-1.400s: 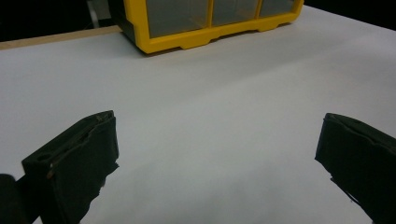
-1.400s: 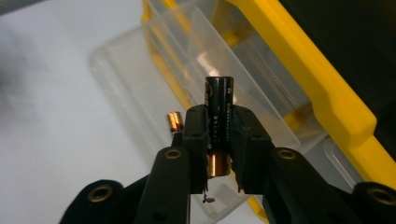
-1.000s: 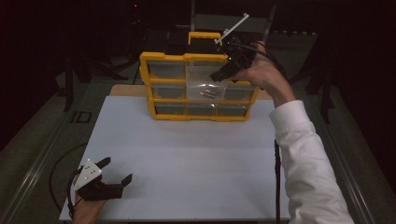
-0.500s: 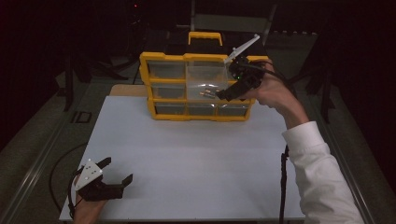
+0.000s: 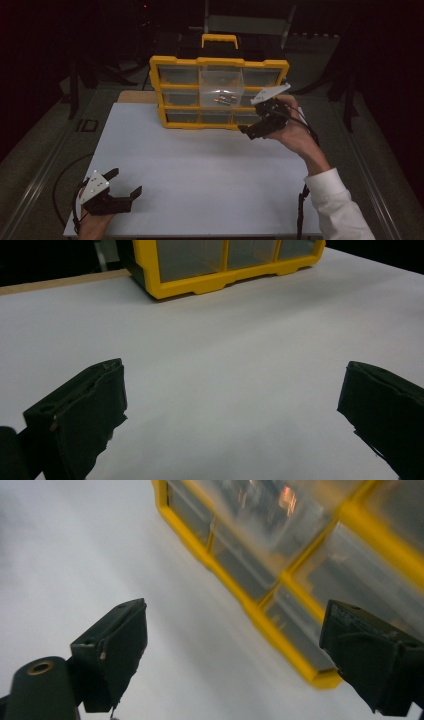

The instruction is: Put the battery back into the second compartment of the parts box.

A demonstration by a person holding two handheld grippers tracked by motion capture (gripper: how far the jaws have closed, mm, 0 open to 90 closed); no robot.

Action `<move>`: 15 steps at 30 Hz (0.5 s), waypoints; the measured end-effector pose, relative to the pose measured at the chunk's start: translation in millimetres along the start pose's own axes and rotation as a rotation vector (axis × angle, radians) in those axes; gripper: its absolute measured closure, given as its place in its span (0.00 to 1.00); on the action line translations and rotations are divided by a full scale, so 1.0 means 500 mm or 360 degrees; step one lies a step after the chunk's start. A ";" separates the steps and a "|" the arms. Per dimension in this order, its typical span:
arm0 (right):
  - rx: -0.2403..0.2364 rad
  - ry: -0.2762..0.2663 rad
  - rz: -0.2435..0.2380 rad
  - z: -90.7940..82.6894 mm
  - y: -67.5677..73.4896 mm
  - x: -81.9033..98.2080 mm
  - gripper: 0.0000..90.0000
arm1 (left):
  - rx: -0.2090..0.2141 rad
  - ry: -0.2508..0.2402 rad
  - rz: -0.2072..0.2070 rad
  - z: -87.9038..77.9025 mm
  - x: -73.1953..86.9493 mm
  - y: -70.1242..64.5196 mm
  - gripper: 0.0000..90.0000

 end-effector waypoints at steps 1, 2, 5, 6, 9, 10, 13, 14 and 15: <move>-0.0008 -0.0007 0.0020 0.003 0.007 0.015 0.13 | -0.0003 0.0002 0.0000 0.000 0.000 0.001 0.00; -0.0017 -0.0026 0.0047 0.006 0.016 0.035 0.13 | -0.0002 -0.0003 -0.0004 0.000 0.000 0.001 0.00; -0.0009 -0.0078 0.0097 0.013 0.033 0.086 0.14 | 0.0002 -0.0016 -0.0010 -0.003 -0.003 0.002 0.00; 0.0003 -0.0096 0.0116 0.015 0.037 0.098 0.14 | 0.0006 -0.0022 -0.0017 -0.003 -0.004 0.003 0.00; 0.0002 -0.0179 0.0203 0.023 0.059 0.150 0.14 | 0.0012 -0.0034 -0.0027 -0.005 -0.005 0.005 0.00; 0.0000 -0.0199 0.0207 0.025 0.066 0.162 0.14 | 0.0020 -0.0045 -0.0034 -0.006 -0.007 0.004 0.00; 0.0047 -0.0262 0.0233 0.034 0.090 0.210 0.12 | 0.0019 -0.0062 -0.0033 -0.008 -0.011 0.005 0.00; 0.0052 -0.0278 0.0251 0.035 0.096 0.220 0.12 | 0.0018 -0.0071 -0.0034 -0.009 -0.012 0.006 0.00; 0.0079 -0.0324 0.0288 0.036 0.103 0.238 0.12 | 0.0017 -0.0074 -0.0033 -0.010 -0.013 0.006 0.00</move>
Point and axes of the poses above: each handheld gripper's, and its own axes: z roughly forward along the jaws, x roughly out of its underside, y roughly to its left, the point moved 8 cm from there along z, roughly forward along the jaws, and after that the axes turned 5 degrees about -z, right-handed, at the moved point
